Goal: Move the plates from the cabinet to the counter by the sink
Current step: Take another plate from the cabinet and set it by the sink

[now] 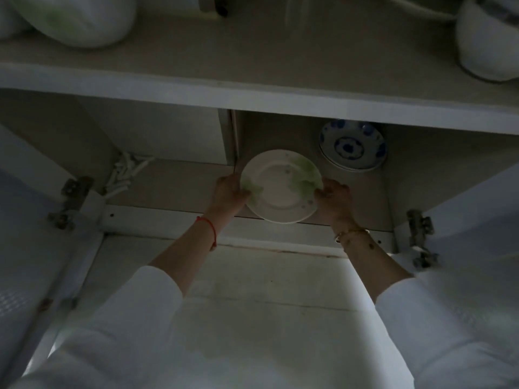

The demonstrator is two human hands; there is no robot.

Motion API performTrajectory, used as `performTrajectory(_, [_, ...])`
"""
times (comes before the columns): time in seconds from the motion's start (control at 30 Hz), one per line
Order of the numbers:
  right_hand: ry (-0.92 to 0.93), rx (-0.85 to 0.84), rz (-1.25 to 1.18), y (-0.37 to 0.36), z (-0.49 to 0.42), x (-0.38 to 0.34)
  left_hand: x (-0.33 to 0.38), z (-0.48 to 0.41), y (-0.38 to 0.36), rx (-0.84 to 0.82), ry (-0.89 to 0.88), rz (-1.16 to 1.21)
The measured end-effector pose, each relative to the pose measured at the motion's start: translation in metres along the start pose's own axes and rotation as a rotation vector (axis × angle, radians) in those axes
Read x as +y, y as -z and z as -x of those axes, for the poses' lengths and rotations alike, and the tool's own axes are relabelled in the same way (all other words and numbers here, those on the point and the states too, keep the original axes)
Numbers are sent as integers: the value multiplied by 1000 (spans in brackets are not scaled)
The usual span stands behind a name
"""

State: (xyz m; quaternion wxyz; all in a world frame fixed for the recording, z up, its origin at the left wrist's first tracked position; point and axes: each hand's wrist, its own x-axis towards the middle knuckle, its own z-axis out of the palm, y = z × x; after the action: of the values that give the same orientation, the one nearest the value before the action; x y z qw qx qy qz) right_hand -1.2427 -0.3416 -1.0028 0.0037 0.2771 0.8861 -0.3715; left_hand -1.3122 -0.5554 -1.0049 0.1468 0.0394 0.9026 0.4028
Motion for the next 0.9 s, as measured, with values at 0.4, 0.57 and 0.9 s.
performTrajectory(0.4, [-88, 80, -253, -8, -10, 3, 6, 3, 0, -42, 39, -41])
performTrajectory(0.57, [-100, 96, -380, -8, -7, 5, 3, 8, 2, -32, 184, 300])
performTrajectory(0.9, [-169, 90, -552, 1, 32, 1, 2, 46, 18, -10, 285, 639])
